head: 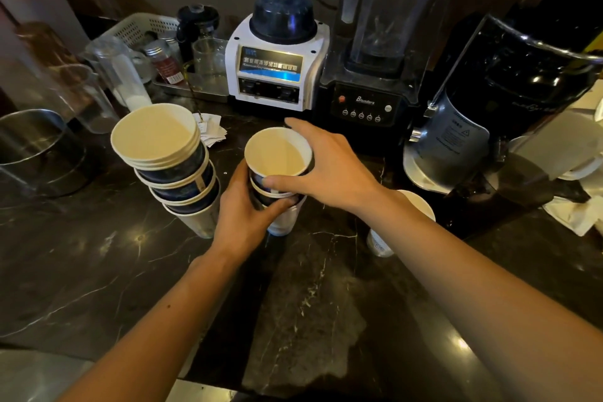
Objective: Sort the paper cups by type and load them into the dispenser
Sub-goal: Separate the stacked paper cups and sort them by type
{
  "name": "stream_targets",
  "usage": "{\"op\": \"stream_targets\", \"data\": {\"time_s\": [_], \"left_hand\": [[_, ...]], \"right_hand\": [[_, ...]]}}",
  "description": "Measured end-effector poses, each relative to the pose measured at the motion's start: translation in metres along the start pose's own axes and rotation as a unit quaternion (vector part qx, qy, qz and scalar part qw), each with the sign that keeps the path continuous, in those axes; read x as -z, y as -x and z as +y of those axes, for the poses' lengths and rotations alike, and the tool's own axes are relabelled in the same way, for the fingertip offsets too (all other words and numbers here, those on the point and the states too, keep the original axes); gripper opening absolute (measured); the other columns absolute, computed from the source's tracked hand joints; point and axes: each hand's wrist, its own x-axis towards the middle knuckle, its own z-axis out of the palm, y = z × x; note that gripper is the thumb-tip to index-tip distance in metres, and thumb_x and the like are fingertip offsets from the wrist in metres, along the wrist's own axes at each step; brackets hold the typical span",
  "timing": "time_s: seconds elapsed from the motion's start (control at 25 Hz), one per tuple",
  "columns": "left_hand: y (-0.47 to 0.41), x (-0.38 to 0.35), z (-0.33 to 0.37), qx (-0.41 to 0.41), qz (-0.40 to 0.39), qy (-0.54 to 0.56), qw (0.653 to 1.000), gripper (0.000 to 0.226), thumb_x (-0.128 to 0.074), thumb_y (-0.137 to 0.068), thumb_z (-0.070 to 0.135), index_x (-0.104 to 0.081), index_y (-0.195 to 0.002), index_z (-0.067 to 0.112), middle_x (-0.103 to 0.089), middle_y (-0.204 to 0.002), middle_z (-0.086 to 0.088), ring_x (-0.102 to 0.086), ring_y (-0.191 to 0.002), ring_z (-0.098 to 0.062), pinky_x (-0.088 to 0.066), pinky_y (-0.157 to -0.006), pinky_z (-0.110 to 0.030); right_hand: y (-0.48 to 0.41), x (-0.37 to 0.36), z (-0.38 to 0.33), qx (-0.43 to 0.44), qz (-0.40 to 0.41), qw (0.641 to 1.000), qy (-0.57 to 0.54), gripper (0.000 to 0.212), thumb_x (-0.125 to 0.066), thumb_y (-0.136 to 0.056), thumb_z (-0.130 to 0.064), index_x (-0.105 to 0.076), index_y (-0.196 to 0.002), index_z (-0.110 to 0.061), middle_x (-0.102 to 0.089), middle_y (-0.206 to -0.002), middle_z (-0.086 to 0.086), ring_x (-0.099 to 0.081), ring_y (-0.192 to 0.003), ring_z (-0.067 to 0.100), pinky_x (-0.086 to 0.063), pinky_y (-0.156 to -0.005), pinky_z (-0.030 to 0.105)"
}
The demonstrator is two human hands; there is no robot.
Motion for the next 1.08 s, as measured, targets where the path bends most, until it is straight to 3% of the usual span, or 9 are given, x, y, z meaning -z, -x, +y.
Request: {"op": "stream_targets", "data": {"time_s": [0.08,0.16,0.24,0.36,0.52,0.72,0.92,1.08], "left_hand": [[0.0,0.002,-0.002,0.009,-0.011,-0.003,1.0,0.088,-0.083,-0.071,0.033,-0.033,-0.143,0.028,-0.05,-0.138,0.015,-0.049,-0.126,-0.001,-0.045,-0.103,-0.025],[-0.001,0.003,-0.004,0.011,-0.013,-0.014,1.0,0.089,-0.082,-0.069,0.034,-0.033,-0.143,0.029,-0.049,-0.134,0.018,-0.048,-0.124,-0.001,-0.044,-0.101,-0.024],[-0.003,0.002,-0.004,0.011,-0.006,-0.023,1.0,0.089,-0.082,-0.07,0.033,-0.032,-0.144,0.029,-0.046,-0.132,0.02,-0.043,-0.123,0.001,-0.041,-0.098,-0.017],[-0.002,0.0,-0.004,0.016,-0.002,-0.027,1.0,0.089,-0.082,-0.071,0.03,-0.032,-0.144,0.026,-0.046,-0.14,0.013,-0.039,-0.124,0.002,-0.038,-0.099,-0.018],[-0.002,0.002,-0.006,0.02,0.011,-0.033,0.999,0.091,-0.083,-0.07,0.03,-0.033,-0.146,0.026,-0.046,-0.143,0.009,-0.039,-0.124,0.001,-0.039,-0.102,-0.023],[-0.002,0.002,-0.006,0.019,0.002,-0.029,0.999,0.091,-0.084,-0.069,0.031,-0.032,-0.144,0.028,-0.047,-0.143,0.008,-0.04,-0.127,-0.001,-0.04,-0.105,-0.027],[-0.003,0.0,-0.006,0.018,-0.003,-0.021,1.0,0.092,-0.083,-0.069,0.032,-0.032,-0.145,0.027,-0.047,-0.142,0.011,-0.04,-0.128,-0.002,-0.04,-0.108,-0.031],[-0.002,0.0,-0.01,0.026,-0.007,-0.006,1.0,0.1,-0.08,-0.062,0.046,-0.03,-0.147,0.026,-0.046,-0.145,0.008,-0.041,-0.135,-0.009,-0.04,-0.111,-0.041]], "right_hand": [[0.005,0.017,-0.002,0.007,0.069,0.996,-0.058,0.1,-0.077,-0.064,-0.065,-0.037,-0.146,-0.024,-0.05,-0.14,-0.003,-0.047,-0.126,0.014,-0.046,-0.101,0.033],[0.01,0.044,-0.002,0.018,0.17,0.977,-0.129,0.09,-0.077,-0.069,-0.058,-0.041,-0.143,-0.021,-0.056,-0.132,-0.004,-0.053,-0.119,0.008,-0.046,-0.093,0.018],[0.023,0.074,0.002,0.028,0.258,0.955,-0.147,0.082,-0.074,-0.074,-0.055,-0.042,-0.142,-0.02,-0.059,-0.126,-0.006,-0.056,-0.116,0.003,-0.047,-0.091,0.015],[0.043,0.094,0.02,0.014,0.3,0.951,-0.079,0.081,-0.071,-0.075,-0.057,-0.043,-0.141,-0.02,-0.055,-0.13,-0.008,-0.053,-0.118,0.002,-0.045,-0.095,0.018],[0.048,0.065,0.054,-0.078,0.155,0.985,0.017,0.096,-0.074,-0.067,-0.063,-0.035,-0.146,-0.026,-0.046,-0.138,-0.006,-0.045,-0.124,0.011,-0.043,-0.101,0.033],[0.042,0.02,0.075,-0.13,0.0,0.988,0.078,0.102,-0.077,-0.073,-0.054,-0.022,-0.152,-0.022,-0.034,-0.141,-0.002,-0.037,-0.13,0.019,-0.032,-0.096,0.028],[0.033,0.024,0.072,-0.136,-0.067,0.98,0.13,0.107,-0.074,-0.072,-0.061,-0.016,-0.153,-0.022,-0.029,-0.147,-0.001,-0.036,-0.133,0.02,-0.039,-0.105,0.04],[0.024,0.029,0.046,-0.071,-0.056,0.987,0.132,0.108,-0.071,-0.074,-0.064,-0.013,-0.155,-0.024,-0.017,-0.16,-0.005,-0.02,-0.145,0.015,-0.025,-0.113,0.034]]}}
